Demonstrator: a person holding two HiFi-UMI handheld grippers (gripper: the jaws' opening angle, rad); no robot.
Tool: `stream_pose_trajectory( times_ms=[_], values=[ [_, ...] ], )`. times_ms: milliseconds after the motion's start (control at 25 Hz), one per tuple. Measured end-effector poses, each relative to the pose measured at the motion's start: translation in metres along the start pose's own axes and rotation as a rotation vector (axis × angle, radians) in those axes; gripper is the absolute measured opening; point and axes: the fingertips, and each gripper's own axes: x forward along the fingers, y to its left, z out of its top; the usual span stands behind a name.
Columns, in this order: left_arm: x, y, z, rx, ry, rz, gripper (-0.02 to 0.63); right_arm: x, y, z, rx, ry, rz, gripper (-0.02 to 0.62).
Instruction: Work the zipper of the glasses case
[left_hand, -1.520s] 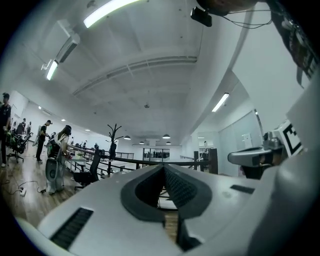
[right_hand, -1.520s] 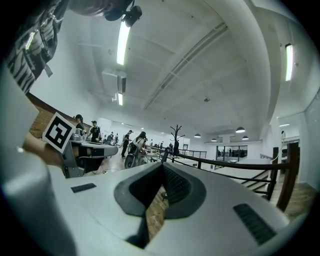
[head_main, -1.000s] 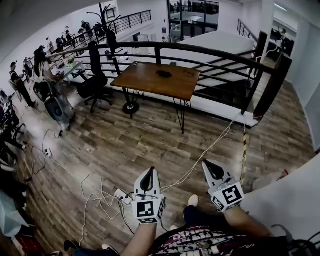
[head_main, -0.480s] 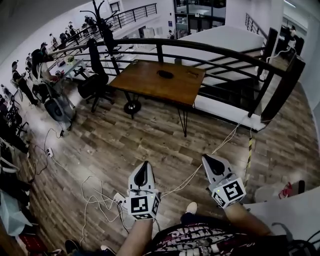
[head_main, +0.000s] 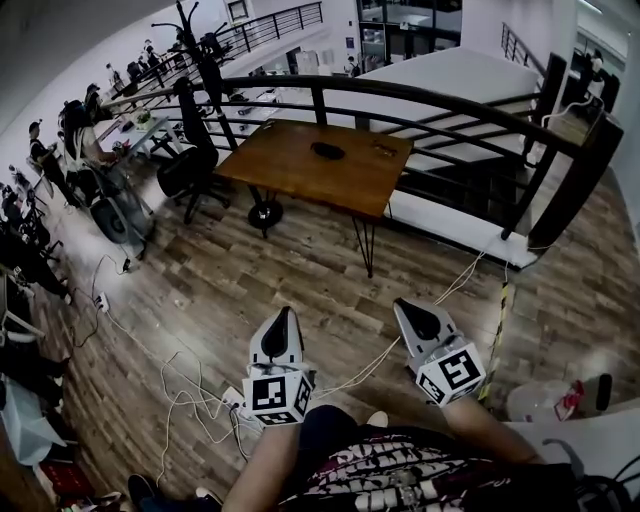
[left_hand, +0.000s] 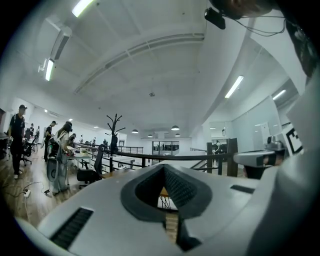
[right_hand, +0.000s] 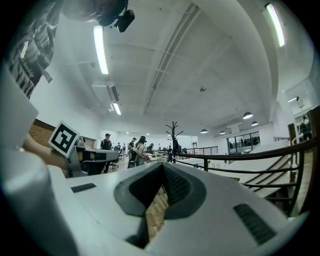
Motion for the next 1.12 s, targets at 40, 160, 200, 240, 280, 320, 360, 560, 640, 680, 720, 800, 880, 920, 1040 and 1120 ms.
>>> stream_pose_trajectory(
  times_ms=[40,160,200,240,280,320,360,560,640,680,720,800,880,920,1040,1120],
  values=[
    [0.003,0.0,0.003,0.006,-0.006,0.004,0.003,0.002,-0.002,0.0,0.002,-0.002,0.006,-0.002],
    [0.009,-0.003,0.004,0.012,-0.004,0.008,0.003,0.004,-0.011,-0.005,0.017,0.01,0.011,-0.002],
    [0.012,-0.005,0.002,0.009,0.002,0.007,0.003,0.004,-0.014,-0.006,0.021,0.015,0.009,-0.002],
    [0.015,-0.006,0.0,0.005,0.007,0.003,0.003,0.004,-0.017,-0.007,0.025,0.017,0.007,-0.002],
    [0.018,-0.008,-0.001,0.004,0.01,-0.002,0.003,0.004,-0.02,-0.007,0.027,0.018,0.005,-0.002],
    [0.021,-0.01,-0.001,0.006,0.01,-0.011,0.003,0.003,-0.023,-0.007,0.029,0.018,0.0,-0.002],
    [0.025,-0.012,0.0,0.011,0.008,-0.02,0.003,0.004,-0.026,-0.008,0.029,0.019,-0.005,-0.002],
    [0.048,-0.025,-0.002,0.023,0.005,-0.073,0.003,0.008,-0.042,-0.014,0.031,0.034,-0.034,-0.002],
    [0.06,-0.027,-0.006,0.02,0.008,-0.092,0.003,0.014,-0.05,-0.015,0.029,0.033,-0.05,-0.002],
    [0.067,-0.026,-0.008,0.015,0.011,-0.099,0.003,0.019,-0.055,-0.015,0.028,0.034,-0.057,-0.002],
    [0.074,-0.024,-0.011,0.01,0.016,-0.105,0.004,0.025,-0.058,-0.014,0.026,0.034,-0.062,-0.002],
    [0.089,-0.018,-0.016,0.003,0.029,-0.113,0.003,0.038,-0.064,-0.013,0.017,0.036,-0.069,-0.002],
    [0.105,-0.012,-0.024,0.006,0.042,-0.115,0.003,0.051,-0.074,-0.018,0.011,0.044,-0.075,-0.002],
    [0.113,-0.008,-0.029,0.007,0.048,-0.114,0.003,0.059,-0.08,-0.022,0.013,0.051,-0.077,-0.002],
    [0.14,0.01,-0.042,-0.007,0.072,-0.112,0.003,0.088,-0.095,-0.034,0.022,0.072,-0.082,-0.002],
    [0.16,0.024,-0.047,-0.015,0.082,-0.112,0.003,0.109,-0.103,-0.039,0.02,0.08,-0.086,-0.002]
  ],
)
